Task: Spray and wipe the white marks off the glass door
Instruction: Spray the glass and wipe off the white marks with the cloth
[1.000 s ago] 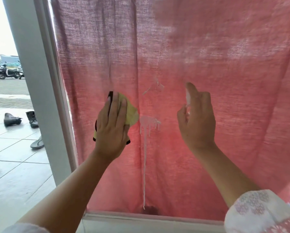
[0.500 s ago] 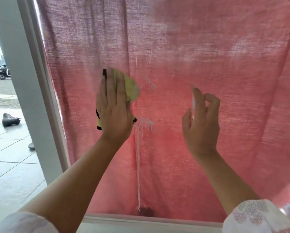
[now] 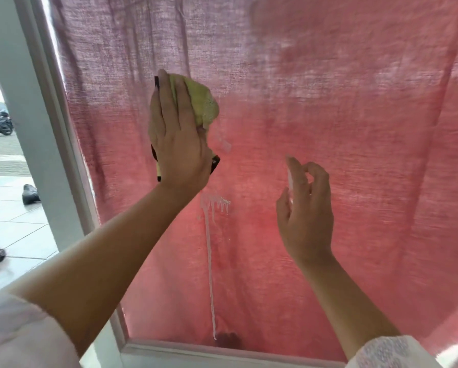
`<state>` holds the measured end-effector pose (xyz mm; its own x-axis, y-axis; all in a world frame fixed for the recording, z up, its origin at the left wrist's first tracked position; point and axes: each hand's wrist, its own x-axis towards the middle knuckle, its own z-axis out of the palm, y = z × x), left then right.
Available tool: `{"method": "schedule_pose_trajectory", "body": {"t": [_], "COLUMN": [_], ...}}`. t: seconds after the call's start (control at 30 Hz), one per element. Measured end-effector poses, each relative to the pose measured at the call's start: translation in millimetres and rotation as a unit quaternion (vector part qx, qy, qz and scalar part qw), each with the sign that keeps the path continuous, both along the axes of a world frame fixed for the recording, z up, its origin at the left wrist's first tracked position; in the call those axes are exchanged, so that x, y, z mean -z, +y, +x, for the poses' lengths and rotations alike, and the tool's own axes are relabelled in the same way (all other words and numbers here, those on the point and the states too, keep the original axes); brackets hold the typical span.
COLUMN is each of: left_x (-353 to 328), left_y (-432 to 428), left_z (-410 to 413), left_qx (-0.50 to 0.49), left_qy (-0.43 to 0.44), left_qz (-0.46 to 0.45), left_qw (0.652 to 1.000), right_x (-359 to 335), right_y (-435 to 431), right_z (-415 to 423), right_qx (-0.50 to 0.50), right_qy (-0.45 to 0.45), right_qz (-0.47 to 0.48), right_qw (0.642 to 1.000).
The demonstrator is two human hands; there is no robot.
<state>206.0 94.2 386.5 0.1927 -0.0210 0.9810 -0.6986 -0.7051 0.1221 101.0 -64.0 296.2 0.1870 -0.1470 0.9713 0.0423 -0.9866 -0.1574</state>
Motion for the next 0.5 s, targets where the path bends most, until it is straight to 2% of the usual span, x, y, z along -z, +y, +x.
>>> {"method": "schedule_pose_trajectory", "body": {"t": [0.07, 0.1, 0.2, 0.33, 0.5], "left_x": [-2, 1, 21, 49, 30], "left_y": [-15, -19, -29, -31, -5], "left_z": [-6, -8, -13, -19, -4], "left_qx": [-0.008, -0.011, 0.02, 0.065, 0.01], "left_qy": [0.009, -0.002, -0.08, -0.162, -0.216], "left_qz": [-0.041, -0.033, 0.096, 0.314, 0.4], "left_qw": [0.999, 0.999, 0.992, 0.933, 0.891], "right_x": [0, 1, 6, 17, 31], "right_y": [0, -1, -9, -17, -21], "right_z": [-2, -3, -7, -12, -20], "right_qx": [-0.003, -0.004, -0.011, -0.02, -0.022], "right_qy": [0.003, 0.005, 0.011, 0.014, 0.009], "right_qz": [0.002, 0.0, 0.001, 0.028, 0.067], "right_qw": [1.0, 1.0, 1.0, 0.999, 0.997]}}
